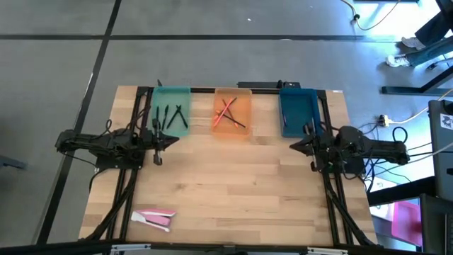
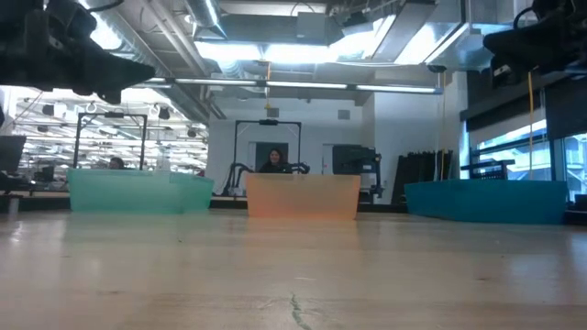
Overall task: Sort crayons/erasers/pens/pencils in bins
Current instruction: Return to Home Position
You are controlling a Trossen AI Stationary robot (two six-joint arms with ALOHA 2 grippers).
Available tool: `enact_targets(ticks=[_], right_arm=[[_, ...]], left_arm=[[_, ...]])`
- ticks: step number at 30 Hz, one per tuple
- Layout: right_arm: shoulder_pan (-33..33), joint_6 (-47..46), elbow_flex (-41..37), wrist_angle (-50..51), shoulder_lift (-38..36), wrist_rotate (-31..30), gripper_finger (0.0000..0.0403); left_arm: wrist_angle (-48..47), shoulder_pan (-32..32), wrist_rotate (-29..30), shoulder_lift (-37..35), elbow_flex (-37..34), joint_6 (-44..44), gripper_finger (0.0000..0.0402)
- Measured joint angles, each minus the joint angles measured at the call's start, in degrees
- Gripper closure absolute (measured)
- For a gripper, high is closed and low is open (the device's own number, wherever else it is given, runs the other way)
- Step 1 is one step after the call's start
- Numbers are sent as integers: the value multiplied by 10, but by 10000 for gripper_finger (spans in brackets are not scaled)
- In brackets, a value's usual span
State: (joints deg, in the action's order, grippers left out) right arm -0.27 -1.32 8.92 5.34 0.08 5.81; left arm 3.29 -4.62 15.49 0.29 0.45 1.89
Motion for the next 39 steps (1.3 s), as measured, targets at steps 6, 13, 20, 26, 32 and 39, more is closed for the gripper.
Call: enact_targets(ticks=[6, 13, 20, 26, 32, 39], right_arm=[[0, 17, -48, -53, 0, 20, 393], [0, 79, -85, -95, 6, 49, 393], [0, 140, -85, -94, 7, 45, 393], [0, 136, -84, -81, 9, -66, 393], [0, 136, -84, -71, 10, -88, 393], [0, 136, -84, -71, 10, -88, 393]], left_arm=[[-2, 0, 0, 0, 0, 2, 402], [-2, 0, 3, 0, 0, -20, 402], [-2, 0, 1, 1, 0, -5, 402], [-2, 0, 1, 1, 0, 1, 402], [-2, 0, 1, 1, 0, 2, 402], [-2, 0, 1, 1, 0, 2, 402]])
